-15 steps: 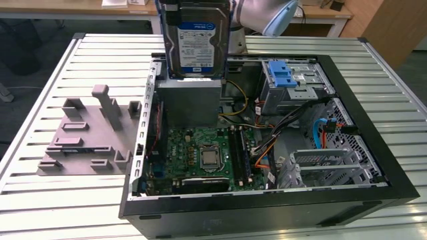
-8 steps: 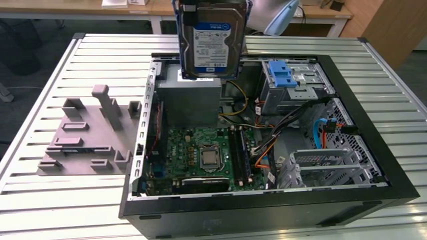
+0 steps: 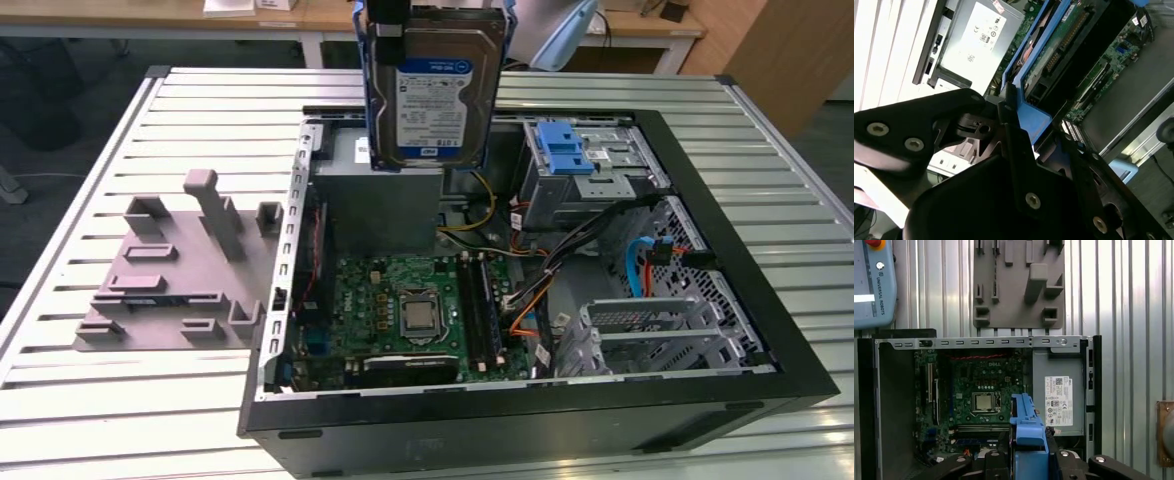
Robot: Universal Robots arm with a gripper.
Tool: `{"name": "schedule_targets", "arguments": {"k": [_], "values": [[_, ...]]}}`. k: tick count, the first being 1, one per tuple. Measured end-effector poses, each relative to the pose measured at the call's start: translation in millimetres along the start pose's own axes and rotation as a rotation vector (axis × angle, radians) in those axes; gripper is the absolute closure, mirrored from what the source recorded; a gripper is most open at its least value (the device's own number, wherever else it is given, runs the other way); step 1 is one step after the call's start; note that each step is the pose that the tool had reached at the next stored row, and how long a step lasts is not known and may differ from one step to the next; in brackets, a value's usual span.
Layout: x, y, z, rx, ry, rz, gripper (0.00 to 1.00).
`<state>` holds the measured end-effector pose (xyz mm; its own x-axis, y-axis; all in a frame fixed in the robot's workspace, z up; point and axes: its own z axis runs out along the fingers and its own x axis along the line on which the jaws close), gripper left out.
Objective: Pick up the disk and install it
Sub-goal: 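Pick up the disk, then insert the disk into the insertion slot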
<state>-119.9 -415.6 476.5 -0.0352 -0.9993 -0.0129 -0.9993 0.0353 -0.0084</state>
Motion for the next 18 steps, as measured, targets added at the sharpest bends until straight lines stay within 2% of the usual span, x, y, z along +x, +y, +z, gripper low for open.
{"name": "schedule_targets", "arguments": {"k": [12,18], "values": [[1.2,-0.2,-0.1,-0.0001,0.0001,0.0,0.64],[8.6,-0.5,0.1,0.0,0.0001,0.0,0.64]]}}
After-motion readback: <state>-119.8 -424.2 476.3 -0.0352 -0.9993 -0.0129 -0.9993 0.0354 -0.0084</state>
